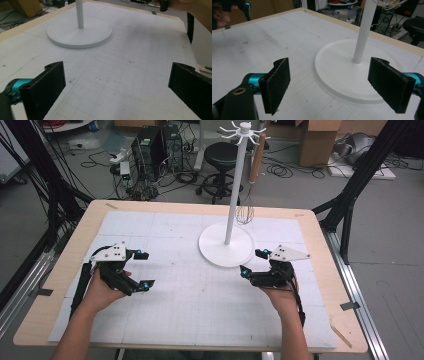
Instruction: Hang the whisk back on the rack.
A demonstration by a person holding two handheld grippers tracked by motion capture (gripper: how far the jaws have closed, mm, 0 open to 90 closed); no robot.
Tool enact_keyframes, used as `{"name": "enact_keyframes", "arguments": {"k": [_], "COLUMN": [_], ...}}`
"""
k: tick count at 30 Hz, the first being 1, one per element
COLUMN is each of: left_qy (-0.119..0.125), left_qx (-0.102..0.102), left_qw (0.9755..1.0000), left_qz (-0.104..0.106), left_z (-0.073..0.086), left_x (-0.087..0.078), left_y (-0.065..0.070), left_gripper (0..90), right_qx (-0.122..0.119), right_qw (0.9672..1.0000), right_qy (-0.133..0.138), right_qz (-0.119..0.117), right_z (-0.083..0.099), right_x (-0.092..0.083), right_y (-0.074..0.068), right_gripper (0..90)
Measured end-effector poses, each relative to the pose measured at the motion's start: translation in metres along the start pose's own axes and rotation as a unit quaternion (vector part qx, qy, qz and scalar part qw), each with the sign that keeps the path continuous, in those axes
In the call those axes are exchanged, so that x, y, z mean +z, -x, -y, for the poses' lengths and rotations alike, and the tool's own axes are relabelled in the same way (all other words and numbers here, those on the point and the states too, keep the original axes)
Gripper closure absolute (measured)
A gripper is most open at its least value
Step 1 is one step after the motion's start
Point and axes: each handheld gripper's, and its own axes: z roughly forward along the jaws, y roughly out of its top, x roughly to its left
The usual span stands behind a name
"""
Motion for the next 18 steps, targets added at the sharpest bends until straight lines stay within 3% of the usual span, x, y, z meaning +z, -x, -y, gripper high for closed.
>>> {"name": "enact_keyframes", "arguments": {"k": [18], "left_qy": [-0.004], "left_qx": [-0.002], "left_qw": [1.0000], "left_qz": [-0.001], "left_z": [0.0016], "left_x": [0.0028], "left_y": [-0.0011], "left_gripper": [1.6], "right_qx": [0.001], "right_qw": [1.0000], "right_qy": [0.002], "right_qz": [0.000], "right_z": [-0.0001], "right_x": [-0.0013], "right_y": [-0.0002], "right_gripper": [17.4]}}
